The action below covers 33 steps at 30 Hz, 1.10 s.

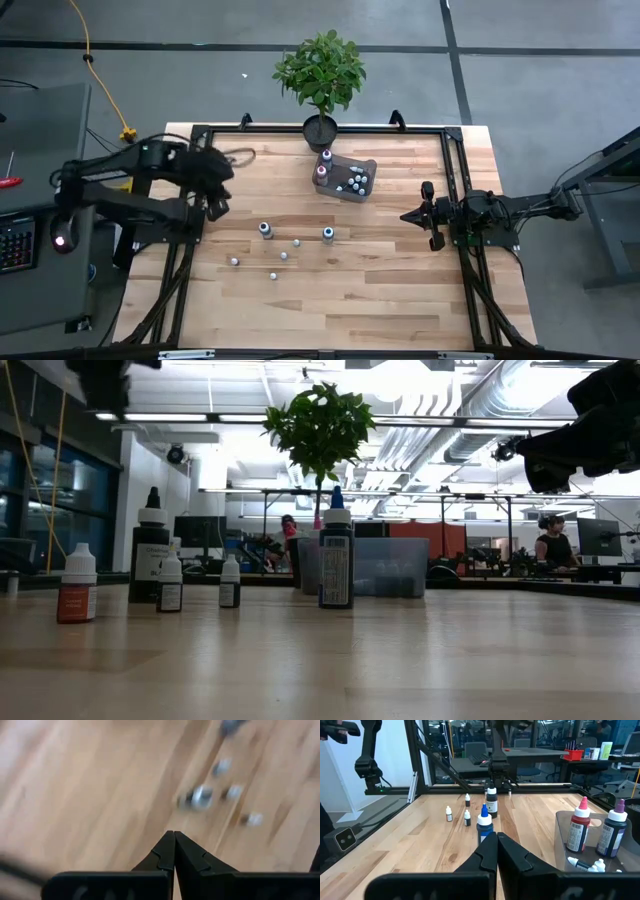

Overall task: Pick & Place food coloring
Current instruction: Put the small red food coloring bottle into the black bin

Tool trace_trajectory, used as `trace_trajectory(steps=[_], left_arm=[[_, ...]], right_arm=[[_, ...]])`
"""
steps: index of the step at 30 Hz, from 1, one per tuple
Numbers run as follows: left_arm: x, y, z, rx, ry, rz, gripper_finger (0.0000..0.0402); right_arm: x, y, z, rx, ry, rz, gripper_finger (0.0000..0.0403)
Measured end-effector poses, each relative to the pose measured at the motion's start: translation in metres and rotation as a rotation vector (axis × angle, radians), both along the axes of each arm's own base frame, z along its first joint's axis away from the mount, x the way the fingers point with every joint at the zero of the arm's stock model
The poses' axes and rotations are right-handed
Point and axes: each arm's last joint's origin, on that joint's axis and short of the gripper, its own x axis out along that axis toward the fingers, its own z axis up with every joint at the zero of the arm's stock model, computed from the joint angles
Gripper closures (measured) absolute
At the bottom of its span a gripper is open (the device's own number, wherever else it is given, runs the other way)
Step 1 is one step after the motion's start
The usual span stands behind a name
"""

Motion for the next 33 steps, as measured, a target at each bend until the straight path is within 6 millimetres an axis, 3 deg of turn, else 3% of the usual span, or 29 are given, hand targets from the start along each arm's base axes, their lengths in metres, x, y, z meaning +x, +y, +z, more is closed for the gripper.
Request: trace_trajectory(steps=[3,11,22,28,33], left_arm=[[0.007,-0.01,-0.006,-0.04,0.127,0.007,0.0402],[0.026,-0.039,-0.029,-0.088,0.262,0.079,0.0402],[0.06,-0.072,-0.05,-0.188,0.323,0.083,0.0402],[0.06,-0.083,-0.052,-0.24,0.357,0.076,0.0401],[0.048,-0.086,-0.05,-0.255,0.423,0.096,0.0393]], right_arm=[[0.0,0.0,0.0,0.0,0.0,0.0,0.0402],[0.0,0.0,0.0,0.0,0.0,0.0,0.0402],[0.0,0.0,0.0,0.0,0.0,0.0,0.0402],[0.0,0.0,0.0,0.0,0.0,0.0,0.0402],[0.0,0.0,0.0,0.0,0.0,0.0,0.0402]])
